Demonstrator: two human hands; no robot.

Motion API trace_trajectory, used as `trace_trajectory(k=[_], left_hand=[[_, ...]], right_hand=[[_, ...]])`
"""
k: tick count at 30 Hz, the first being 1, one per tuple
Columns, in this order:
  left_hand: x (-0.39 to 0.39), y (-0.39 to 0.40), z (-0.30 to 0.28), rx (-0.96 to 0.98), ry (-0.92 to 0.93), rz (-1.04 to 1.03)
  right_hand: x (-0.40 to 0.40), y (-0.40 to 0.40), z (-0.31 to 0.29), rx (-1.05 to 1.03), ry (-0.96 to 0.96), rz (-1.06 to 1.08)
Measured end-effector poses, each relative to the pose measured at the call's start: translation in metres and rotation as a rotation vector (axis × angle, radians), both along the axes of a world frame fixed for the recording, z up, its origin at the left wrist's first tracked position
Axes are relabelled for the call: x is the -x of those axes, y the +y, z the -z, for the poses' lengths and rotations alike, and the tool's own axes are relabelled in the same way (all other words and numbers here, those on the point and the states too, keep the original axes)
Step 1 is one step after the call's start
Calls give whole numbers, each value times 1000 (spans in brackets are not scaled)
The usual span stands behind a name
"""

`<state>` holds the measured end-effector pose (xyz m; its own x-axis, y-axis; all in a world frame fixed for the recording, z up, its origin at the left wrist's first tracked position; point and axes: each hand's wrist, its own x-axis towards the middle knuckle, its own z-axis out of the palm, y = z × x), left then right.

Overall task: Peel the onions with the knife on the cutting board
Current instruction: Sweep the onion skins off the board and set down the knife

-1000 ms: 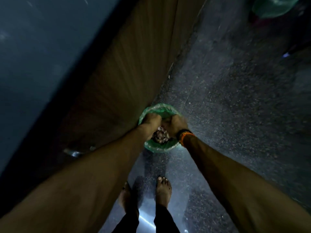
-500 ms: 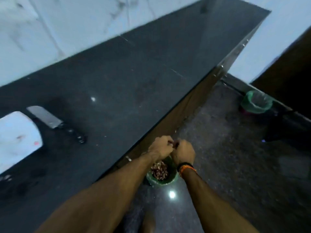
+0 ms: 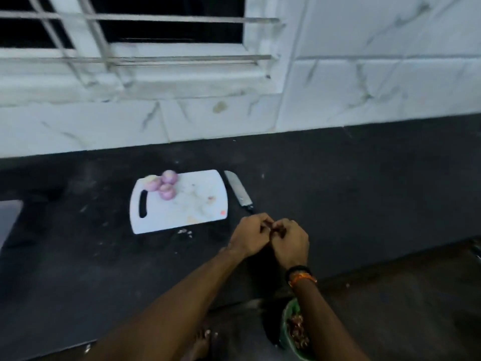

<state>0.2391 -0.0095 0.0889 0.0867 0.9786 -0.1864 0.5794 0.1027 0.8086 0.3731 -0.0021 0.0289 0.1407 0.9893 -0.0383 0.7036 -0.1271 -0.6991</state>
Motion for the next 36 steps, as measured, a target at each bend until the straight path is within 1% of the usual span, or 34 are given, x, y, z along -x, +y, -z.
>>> trace_trajectory(k=[1, 2, 3, 5, 8, 11, 13, 15, 20, 23, 28, 34, 36], left_hand=[[15, 4, 11, -44, 13, -21], [30, 9, 23, -42, 47, -44], [52, 12, 37, -81, 52, -94], [97, 15, 56, -78, 85, -205], [146, 11, 70, -32, 125, -309], [184, 10, 89, 7, 77, -411], [201, 7, 97, 24, 82, -465], [212, 3, 104, 34, 79, -497], [221, -1, 112, 26, 37, -553], [224, 4, 114, 30, 5, -558], [225, 9, 111, 19, -30, -593], [223, 13, 109, 11, -10, -608], [222, 13, 109, 11, 5, -620]], right_hand=[[13, 6, -1, -2, -1, -49], [28, 13, -1, -2, -5, -103], [45, 21, 0, 0, -10, -165], [74, 32, 5, 12, -28, -270], [112, 42, 15, 23, -44, -399], [141, 43, 27, 58, -90, -516], [157, 41, 35, 74, -141, -594], [170, 38, 40, 62, -185, -688], [184, 38, 53, -47, -282, -1001], [186, 48, 56, -83, -330, -1111], [183, 66, 61, -185, -323, -1189], [189, 64, 63, -300, -442, -1230], [190, 62, 61, -278, -467, -1232]])
